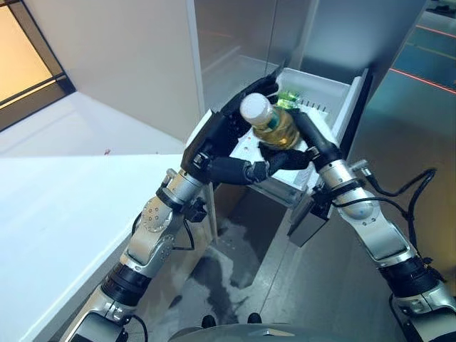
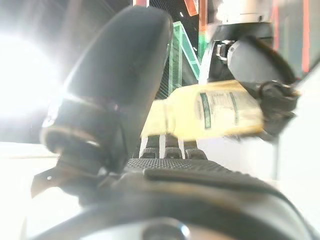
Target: Put drinks into fridge and close the fridge
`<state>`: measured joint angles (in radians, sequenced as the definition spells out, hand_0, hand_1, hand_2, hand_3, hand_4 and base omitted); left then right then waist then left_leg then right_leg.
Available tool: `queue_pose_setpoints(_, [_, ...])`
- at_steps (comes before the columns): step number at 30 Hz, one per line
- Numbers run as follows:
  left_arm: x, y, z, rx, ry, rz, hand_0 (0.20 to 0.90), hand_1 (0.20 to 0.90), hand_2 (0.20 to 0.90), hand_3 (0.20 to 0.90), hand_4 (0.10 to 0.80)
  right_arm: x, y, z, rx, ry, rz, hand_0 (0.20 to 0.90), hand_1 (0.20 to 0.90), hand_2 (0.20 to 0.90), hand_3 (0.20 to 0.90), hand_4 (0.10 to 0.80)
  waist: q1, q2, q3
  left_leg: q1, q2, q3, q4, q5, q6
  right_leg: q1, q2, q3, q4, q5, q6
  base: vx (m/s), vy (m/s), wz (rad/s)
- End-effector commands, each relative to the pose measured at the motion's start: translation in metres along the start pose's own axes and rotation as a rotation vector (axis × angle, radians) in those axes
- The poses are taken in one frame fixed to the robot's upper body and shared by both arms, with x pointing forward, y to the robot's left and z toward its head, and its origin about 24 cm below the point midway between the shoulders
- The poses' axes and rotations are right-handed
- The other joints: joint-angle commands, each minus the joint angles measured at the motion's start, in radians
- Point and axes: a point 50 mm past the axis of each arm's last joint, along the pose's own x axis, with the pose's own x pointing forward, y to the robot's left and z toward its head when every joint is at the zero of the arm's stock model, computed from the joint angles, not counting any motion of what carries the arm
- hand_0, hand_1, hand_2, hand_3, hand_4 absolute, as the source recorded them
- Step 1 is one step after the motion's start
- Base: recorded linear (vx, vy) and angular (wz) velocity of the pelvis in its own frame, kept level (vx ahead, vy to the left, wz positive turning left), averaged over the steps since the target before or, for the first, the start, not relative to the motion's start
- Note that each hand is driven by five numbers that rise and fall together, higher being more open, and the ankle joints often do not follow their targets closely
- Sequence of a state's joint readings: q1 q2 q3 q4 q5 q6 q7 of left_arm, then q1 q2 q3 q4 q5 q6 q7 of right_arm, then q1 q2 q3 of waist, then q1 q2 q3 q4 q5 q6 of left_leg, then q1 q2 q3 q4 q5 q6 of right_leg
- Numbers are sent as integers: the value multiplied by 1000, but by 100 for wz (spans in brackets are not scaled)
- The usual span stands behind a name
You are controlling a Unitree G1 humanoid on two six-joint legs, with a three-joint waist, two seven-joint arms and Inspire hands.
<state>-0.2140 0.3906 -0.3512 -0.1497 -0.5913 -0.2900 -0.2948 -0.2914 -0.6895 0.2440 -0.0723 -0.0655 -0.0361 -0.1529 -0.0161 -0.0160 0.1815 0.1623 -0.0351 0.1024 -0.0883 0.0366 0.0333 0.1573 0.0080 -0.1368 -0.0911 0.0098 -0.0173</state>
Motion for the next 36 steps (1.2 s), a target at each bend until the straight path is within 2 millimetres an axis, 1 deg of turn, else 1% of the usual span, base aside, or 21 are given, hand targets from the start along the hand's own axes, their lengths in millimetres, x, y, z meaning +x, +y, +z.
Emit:
queue_pose_setpoints(1, [-6,-7,-5,-45,2,-101,900,900,900,900,800,39,-95,62,13,-297,-500,300,300,300,200,100,43,-18,-88,-1,-3,-40,24,-82,-11,-10,0,-25,79,-52,45,2,-17,30])
queue_pose_setpoints(3, [-14,-7,-15,-65,60,-118,900,900,900,900,800,43,-102,56,-4,-262,-521,300,300,300,200,100,55,-18,-90,-4,-4,-48,25,-80,-15,-7,-3,-39,78,-55,45,8,-11,23])
queue_pose_setpoints(4, [-21,-8,-23,-85,111,-132,900,900,900,900,800,46,-110,50,-22,-229,-542,300,300,300,200,100,66,-17,-91,-9,-4,-55,27,-77,-19,-6,-7,-53,79,-59,44,13,-6,21])
queue_pose_setpoints(7, [-32,-9,-35,-132,187,-134,900,900,900,900,800,54,-124,36,-59,-143,-564,300,300,300,200,100,90,-15,-93,-16,-6,-69,32,-73,-23,-1,-12,-75,80,-63,43,23,-1,27])
queue_pose_setpoints(9, [-43,-12,-45,-178,265,-153,900,900,900,900,800,59,-135,20,-73,-46,-568,300,300,300,200,100,113,-13,-93,-21,-6,-81,36,-68,-28,5,-16,-96,80,-67,40,41,8,28])
queue_pose_setpoints(11, [-47,-15,-51,-198,302,-165,900,900,900,900,800,62,-138,13,-72,-3,-560,300,300,300,200,100,121,-12,-92,-24,-6,-84,37,-65,-31,7,-18,-105,79,-68,38,42,9,27])
queue_pose_setpoints(12, [-52,-17,-58,-239,358,-171,900,900,900,900,800,65,-141,4,-78,51,-548,300,300,300,200,100,131,-10,-91,-28,-6,-89,39,-62,-34,8,-21,-115,79,-68,38,53,7,33])
queue_pose_setpoints(14, [-59,-20,-66,-261,411,-181,900,900,900,900,800,67,-143,-7,-93,111,-529,300,300,300,200,100,141,-8,-89,-32,-5,-93,42,-60,-38,8,-24,-124,81,-69,37,50,5,33])
queue_pose_setpoints(16, [-68,-23,-76,-305,483,-187,900,900,900,900,800,69,-142,-18,-116,180,-501,300,300,300,200,100,151,-6,-86,-37,-3,-99,44,-56,-42,7,-27,-134,82,-69,36,50,5,30])
queue_pose_setpoints(17, [-75,-24,-83,-300,529,-186,900,900,900,900,800,70,-142,-27,-144,237,-472,300,300,300,200,100,156,-4,-82,-40,-2,-100,45,-54,-44,7,-28,-140,82,-70,35,54,9,25])
queue_pose_setpoints(19, [-87,-24,-93,-306,610,-169,900,900,900,900,800,69,-141,-39,-191,322,-422,300,300,300,200,100,164,-2,-77,-47,-2,-104,45,-48,-46,4,-29,-145,81,-69,34,47,12,23])
queue_pose_setpoints(21, [-100,-22,-103,-293,682,-151,900,900,900,900,800,67,-138,-50,-228,402,-368,300,300,300,200,100,169,0,-72,-55,0,-107,46,-43,-49,-2,-30,-151,84,-69,33,35,11,20])
queue_pose_setpoints(24, [-126,-16,-122,-223,810,-96,900,900,900,900,800,59,-138,-73,-267,558,-275,300,300,300,200,100,179,3,-54,-76,1,-112,53,-37,-50,-18,-31,-154,89,-69,32,14,5,12])
queue_pose_setpoints(25, [-134,-13,-126,-170,840,-83,900,900,900,900,800,56,-138,-80,-280,605,-254,300,300,300,200,100,183,3,-46,-84,0,-115,56,-36,-49,-27,-32,-152,92,-67,31,-19,-6,13])
queue_pose_setpoints(26, [-139,-11,-129,-128,872,-77,900,900,900,900,800,56,-138,-82,-293,623,-244,300,300,300,200,100,185,4,-40,-91,1,-117,57,-35,-48,-35,-31,-151,95,-67,31,-68,-15,9])
queue_pose_setpoints(27, [-151,-6,-135,-78,920,-65,900,900,900,900,800,54,-139,-87,-293,670,-230,300,300,300,200,100,188,4,-24,-101,-1,-122,55,-31,-45,-47,-29,-147,94,-64,30,-78,-17,11])
queue_pose_setpoints(30, [-175,0,-146,-15,1037,7,900,900,900,900,800,48,-135,-100,-306,777,-171,300,300,300,200,100,192,6,-2,-109,-3,-128,45,-26,-40,-59,-26,-141,90,-59,30,-35,-9,5])
queue_pose_setpoints(31, [-184,0,-150,2,1069,25,900,900,900,900,800,44,-131,-106,-311,814,-150,300,300,300,200,100,193,7,2,-108,-4,-131,42,-24,-38,-61,-26,-139,89,-58,31,0,0,0])
queue_pose_setpoints(32, [-199,1,-154,3,1124,63,900,900,900,900,800,35,-126,-116,-312,881,-112,300,300,300,200,100,195,7,7,-107,-5,-134,39,-23,-37,-60,-26,-137,88,-58,31,36,-7,4])
queue_pose_setpoints(34, [-223,2,-159,0,1227,168,900,900,900,900,800,21,-119,-130,-332,969,-27,300,300,300,200,100,199,9,15,-106,-6,-139,37,-22,-34,-60,-28,-136,89,-58,31,52,-10,4])
queue_pose_setpoints(36, [-245,6,-161,2,1321,274,900,900,900,900,800,11,-114,-138,-328,1033,22,300,300,300,200,100,199,9,23,-107,-7,-143,39,-22,-34,-62,-31,-137,92,-57,32,44,-10,1])
